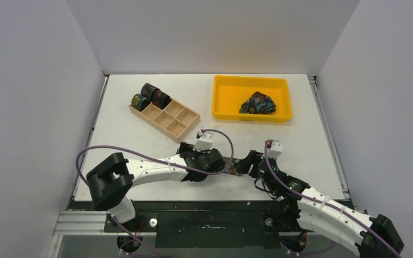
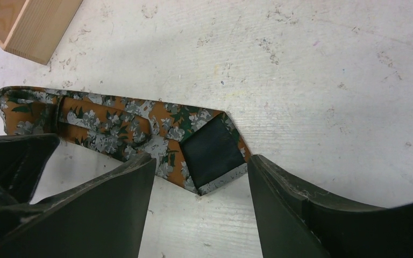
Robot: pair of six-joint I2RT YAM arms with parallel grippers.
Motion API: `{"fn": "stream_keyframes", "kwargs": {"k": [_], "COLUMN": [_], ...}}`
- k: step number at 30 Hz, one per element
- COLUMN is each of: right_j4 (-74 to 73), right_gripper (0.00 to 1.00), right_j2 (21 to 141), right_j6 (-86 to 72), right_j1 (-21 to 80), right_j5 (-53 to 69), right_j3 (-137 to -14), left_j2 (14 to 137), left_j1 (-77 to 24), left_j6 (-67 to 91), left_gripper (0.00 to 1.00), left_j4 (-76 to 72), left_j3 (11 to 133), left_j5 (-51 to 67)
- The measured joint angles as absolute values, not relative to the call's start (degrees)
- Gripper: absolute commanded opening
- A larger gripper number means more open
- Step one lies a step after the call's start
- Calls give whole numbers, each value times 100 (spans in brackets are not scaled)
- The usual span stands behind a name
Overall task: Roll the ties
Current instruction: Roll the tie at the center of the board.
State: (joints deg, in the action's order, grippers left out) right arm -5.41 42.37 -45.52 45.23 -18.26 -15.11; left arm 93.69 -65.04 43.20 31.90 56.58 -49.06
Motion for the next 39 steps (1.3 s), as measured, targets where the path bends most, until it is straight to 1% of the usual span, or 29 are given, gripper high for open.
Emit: {"fn": "stream_keyframes", "kwargs": {"k": [4, 7, 9, 10, 11, 13, 16, 20, 23, 26, 31, 35, 36, 39], "right_j4": [-716, -751, -709, -655, -576, -388, -163, 54, 322, 475, 515, 523, 532, 548], "right_gripper": [66, 66, 65, 65, 64, 64, 63, 59, 54, 51, 48, 47, 46, 46], "right_j2": [4268, 4466, 4731, 4858, 5011, 5299, 5848, 6862, 7456, 7957, 8792, 9096, 9157, 9303], "right_j6": [-4403, -4206, -4066, -4003, -3953, -3920, -3898, -3780, -3767, -3774, -3774, -3771, -3771, -3767], "right_j1": [4278, 4071, 3997, 3986, 3983, 4018, 4226, 4984, 5354, 5461, 5607, 5684, 5690, 5686], "right_j5": [-1450, -972, -596, -379, -132, 261, 556, 572, 543, 515, 454, 419, 392, 327], "right_j3": [-1691, -2086, -2464, -2641, -2842, -3151, -3636, -4501, -4827, -4936, -5218, -5332, -5347, -5352], "left_j2": [8871, 8044, 7185, 6628, 6158, 5325, 4545, 4289, 4303, 4283, 4014, 3975, 4014, 4174], "left_j1": [-6357, -5924, -5306, -4860, -4486, -3830, -3094, -2416, -2185, -2134, -2123, -2121, -2117, -2108], "left_j6": [4327, 4329, 4329, 4331, 4338, 4383, 4445, 4593, 4803, 5050, 5411, 5577, 5605, 5660], "left_gripper": [97, 97, 97, 99, 97, 96, 96, 97, 100, 100, 100, 100, 96, 95], "left_j4": [3162, 2864, 2460, 2143, 1892, 1417, 1013, 733, 701, 679, 626, 550, 497, 298], "left_j3": [5616, 5186, 4635, 4250, 3940, 3356, 2781, 2464, 2300, 2112, 1623, 1450, 1444, 1444], "left_j5": [-4508, -3863, -3221, -2823, -2550, -2003, -1295, -655, -438, -423, -467, -462, -458, -429]}}
